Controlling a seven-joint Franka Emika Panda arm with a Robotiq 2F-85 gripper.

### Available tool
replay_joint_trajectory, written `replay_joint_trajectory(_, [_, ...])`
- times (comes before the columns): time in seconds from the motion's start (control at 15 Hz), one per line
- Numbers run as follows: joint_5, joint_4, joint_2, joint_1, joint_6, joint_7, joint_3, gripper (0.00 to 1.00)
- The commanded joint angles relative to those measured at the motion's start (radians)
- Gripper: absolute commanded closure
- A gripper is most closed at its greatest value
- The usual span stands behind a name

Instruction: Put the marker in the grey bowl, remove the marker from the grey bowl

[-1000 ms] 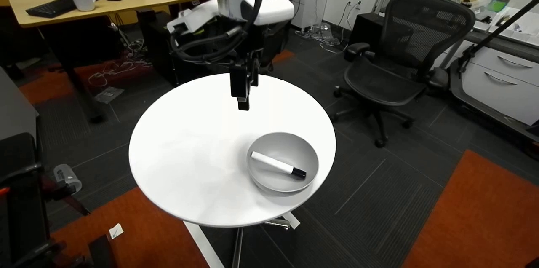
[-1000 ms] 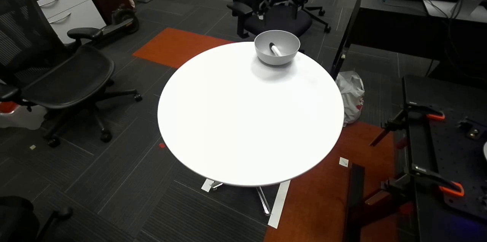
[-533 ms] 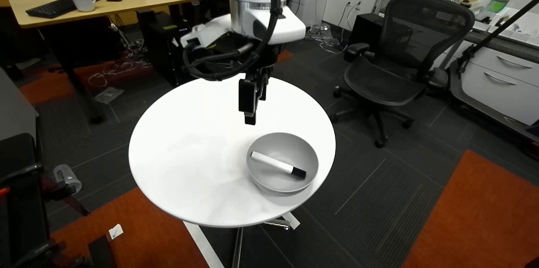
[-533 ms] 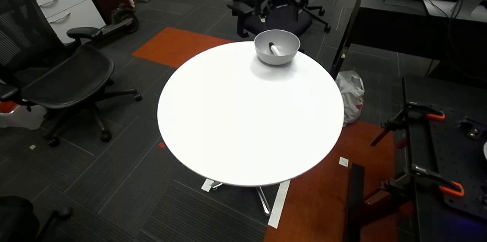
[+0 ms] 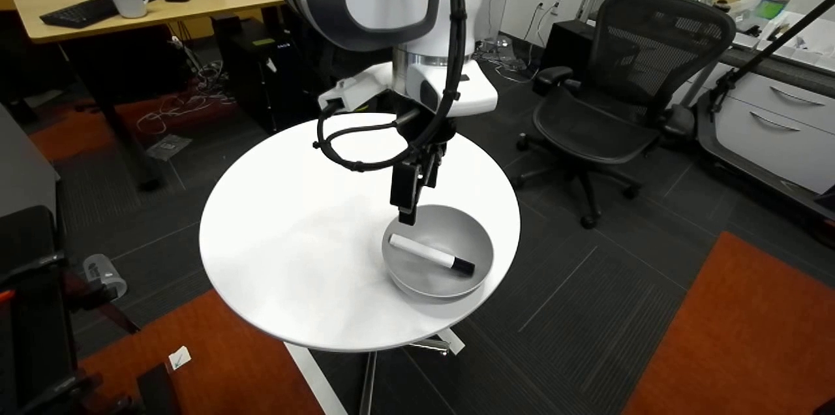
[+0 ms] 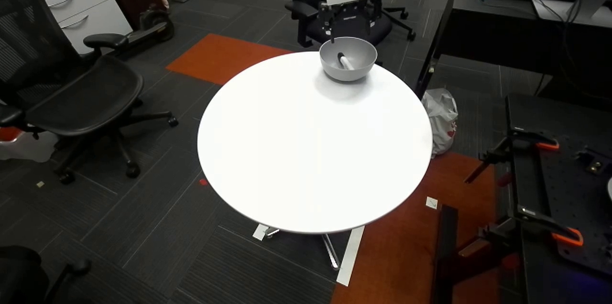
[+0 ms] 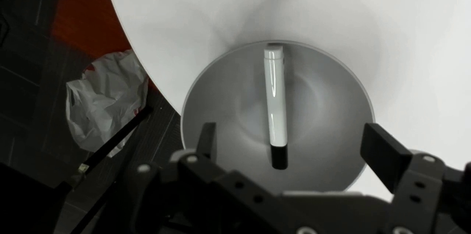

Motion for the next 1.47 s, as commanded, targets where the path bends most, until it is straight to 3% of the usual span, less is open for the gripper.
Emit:
replay_joint_trajectory(0.0, [0.041,0.067,0.069,-0.015,-0.046,0.049,-0.001,0.0])
replay_joint_trajectory(0.53, [0.118,0.121,0.16,-0.057,-0.033,0.096,-0.004,0.0])
replay_joint_trajectory(1.4, [0.118,0.278,0.3,-0.071,-0.066,0.17,-0.007,0.0])
